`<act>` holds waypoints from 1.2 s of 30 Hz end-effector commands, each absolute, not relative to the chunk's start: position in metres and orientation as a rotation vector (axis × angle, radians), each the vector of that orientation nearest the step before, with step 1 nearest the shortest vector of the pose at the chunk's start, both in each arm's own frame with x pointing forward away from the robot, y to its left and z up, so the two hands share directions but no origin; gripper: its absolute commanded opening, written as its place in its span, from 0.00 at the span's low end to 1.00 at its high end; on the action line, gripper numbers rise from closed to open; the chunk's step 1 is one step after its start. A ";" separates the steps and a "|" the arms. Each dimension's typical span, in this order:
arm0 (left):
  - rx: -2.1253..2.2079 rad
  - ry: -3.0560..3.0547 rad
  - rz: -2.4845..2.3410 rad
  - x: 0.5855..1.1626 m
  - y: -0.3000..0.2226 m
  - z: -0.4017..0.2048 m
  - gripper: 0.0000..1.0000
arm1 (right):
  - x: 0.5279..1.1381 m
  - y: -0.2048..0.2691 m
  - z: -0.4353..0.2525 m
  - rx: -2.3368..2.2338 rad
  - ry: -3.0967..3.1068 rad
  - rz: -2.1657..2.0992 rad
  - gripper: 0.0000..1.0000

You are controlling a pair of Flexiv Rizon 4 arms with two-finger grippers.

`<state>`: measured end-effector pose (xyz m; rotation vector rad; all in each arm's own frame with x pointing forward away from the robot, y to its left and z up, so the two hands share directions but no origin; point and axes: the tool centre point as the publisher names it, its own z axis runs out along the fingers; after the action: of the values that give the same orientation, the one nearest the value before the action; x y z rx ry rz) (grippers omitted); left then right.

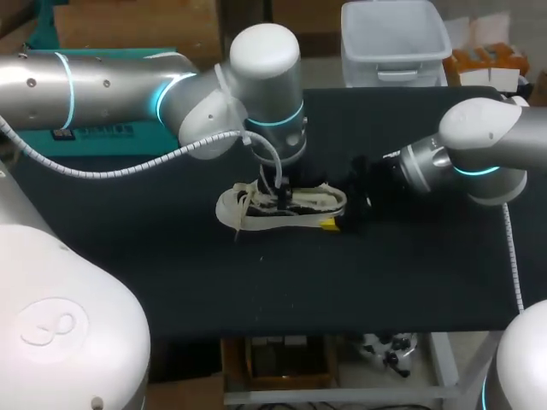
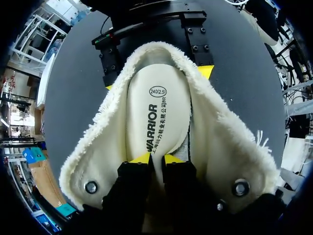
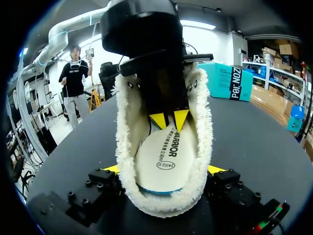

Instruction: Open the shoe tongue, take the insole out of the shoe, put the insole back into the shoe, and pack the shoe into the shoebox

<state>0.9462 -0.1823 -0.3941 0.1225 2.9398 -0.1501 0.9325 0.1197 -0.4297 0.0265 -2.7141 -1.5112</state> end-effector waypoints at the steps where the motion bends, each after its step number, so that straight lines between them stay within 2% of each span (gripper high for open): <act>1: 0.169 2.972 -0.265 0.966 -0.189 -0.381 0.00 | 0.925 0.123 -0.433 0.037 -2.708 -1.516 0.00; 16: 0.277 3.051 -0.438 0.931 -0.192 -0.331 0.00 | 0.925 0.123 -0.433 0.037 -2.708 -1.516 0.00; 36: 0.671 3.066 -0.926 0.893 -0.212 -0.252 0.00 | 0.925 0.123 -0.433 0.037 -2.708 -1.516 0.00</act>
<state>0.8930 -0.2182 -0.2606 0.6496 3.0704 -0.8825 0.9263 0.1227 -0.4297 0.0375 -2.7080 -1.5116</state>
